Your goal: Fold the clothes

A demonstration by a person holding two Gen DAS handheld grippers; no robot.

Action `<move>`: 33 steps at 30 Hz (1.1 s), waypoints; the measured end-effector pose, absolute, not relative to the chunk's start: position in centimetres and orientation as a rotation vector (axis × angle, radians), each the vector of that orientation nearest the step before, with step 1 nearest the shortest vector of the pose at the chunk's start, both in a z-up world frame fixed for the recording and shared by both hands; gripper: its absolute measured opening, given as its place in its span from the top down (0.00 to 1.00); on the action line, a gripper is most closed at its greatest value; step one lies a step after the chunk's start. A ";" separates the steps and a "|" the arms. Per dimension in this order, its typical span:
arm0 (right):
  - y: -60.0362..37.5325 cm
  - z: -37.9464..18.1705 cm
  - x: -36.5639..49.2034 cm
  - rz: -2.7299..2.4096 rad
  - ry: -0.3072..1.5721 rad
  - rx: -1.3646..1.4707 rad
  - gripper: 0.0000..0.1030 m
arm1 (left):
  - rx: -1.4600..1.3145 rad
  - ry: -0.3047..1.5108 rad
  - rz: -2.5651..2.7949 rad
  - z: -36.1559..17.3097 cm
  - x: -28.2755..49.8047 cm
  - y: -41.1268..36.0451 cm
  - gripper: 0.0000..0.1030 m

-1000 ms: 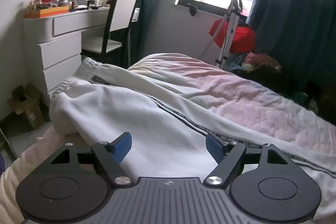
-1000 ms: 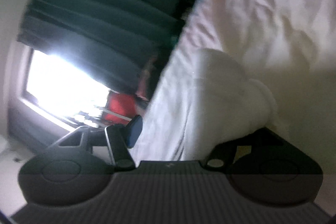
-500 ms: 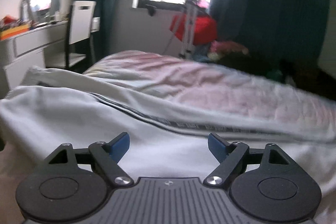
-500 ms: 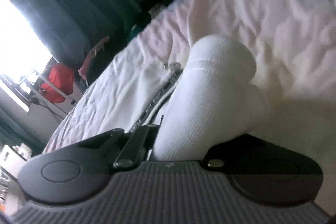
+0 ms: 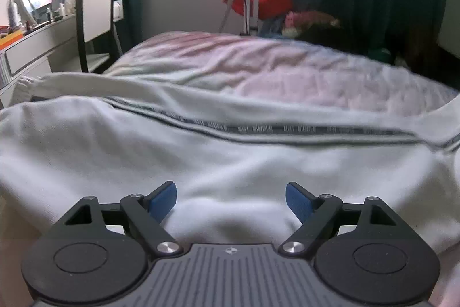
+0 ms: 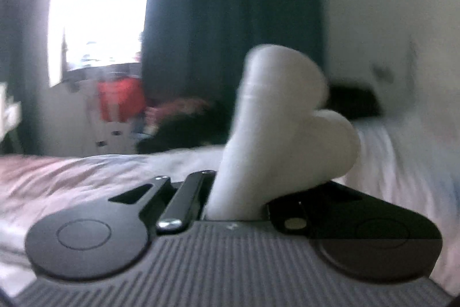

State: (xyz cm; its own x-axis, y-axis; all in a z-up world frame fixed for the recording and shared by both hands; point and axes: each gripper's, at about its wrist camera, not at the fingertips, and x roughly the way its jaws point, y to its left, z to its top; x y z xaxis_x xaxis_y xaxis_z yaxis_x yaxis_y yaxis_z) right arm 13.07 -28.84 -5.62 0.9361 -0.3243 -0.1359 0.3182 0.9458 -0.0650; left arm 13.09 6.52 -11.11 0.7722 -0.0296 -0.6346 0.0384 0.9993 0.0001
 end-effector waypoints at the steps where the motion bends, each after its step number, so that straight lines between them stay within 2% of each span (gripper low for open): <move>1: -26.7 -5.6 13.0 -0.285 0.135 -0.104 0.89 | 0.009 0.674 -0.032 -10.7 13.0 6.6 0.18; 6: -17.0 -8.8 12.2 -0.069 0.159 -0.370 0.89 | -0.037 0.626 -0.026 -8.7 12.6 7.4 0.18; 13: -10.2 -18.3 11.5 0.169 0.382 -0.654 0.88 | -0.072 0.617 -0.008 -8.2 12.0 8.2 0.17; 24: -9.3 -17.6 11.7 0.205 0.418 -0.586 0.84 | -0.177 0.599 -0.055 -8.1 11.9 8.9 0.17; 26: -9.2 -16.7 11.8 0.263 0.436 -0.534 0.69 | -0.203 0.594 -0.065 -8.0 11.8 9.1 0.17; 27: -9.5 -16.0 11.7 0.303 0.456 -0.479 0.66 | -0.213 0.590 -0.069 -7.9 11.8 9.2 0.17; 28: -10.0 -15.2 11.5 0.339 0.477 -0.418 0.58 | -0.218 0.586 -0.071 -7.8 11.7 9.3 0.17; 29: -10.6 -14.4 11.3 0.383 0.509 -0.332 0.44 | -0.220 0.582 -0.071 -7.7 11.7 9.3 0.17; 30: -11.2 -13.6 11.2 0.428 0.543 -0.240 0.34 | -0.222 0.578 -0.072 -7.6 11.5 9.4 0.17; 31: -11.9 -13.0 11.1 0.467 0.574 -0.141 0.20 | -0.223 0.576 -0.074 -7.5 11.4 9.4 0.17; 33: -13.4 -11.9 10.6 0.524 0.624 0.054 0.21 | -0.225 0.573 -0.075 -7.4 11.0 9.3 0.17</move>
State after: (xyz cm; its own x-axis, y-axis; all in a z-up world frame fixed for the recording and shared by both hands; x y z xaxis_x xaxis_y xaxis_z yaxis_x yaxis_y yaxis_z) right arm 10.63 -13.36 -11.88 0.6862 0.4838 -0.5432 -0.4520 0.8687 0.2027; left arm 11.01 9.34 -7.37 0.8381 -0.1325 -0.5292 0.0074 0.9727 -0.2318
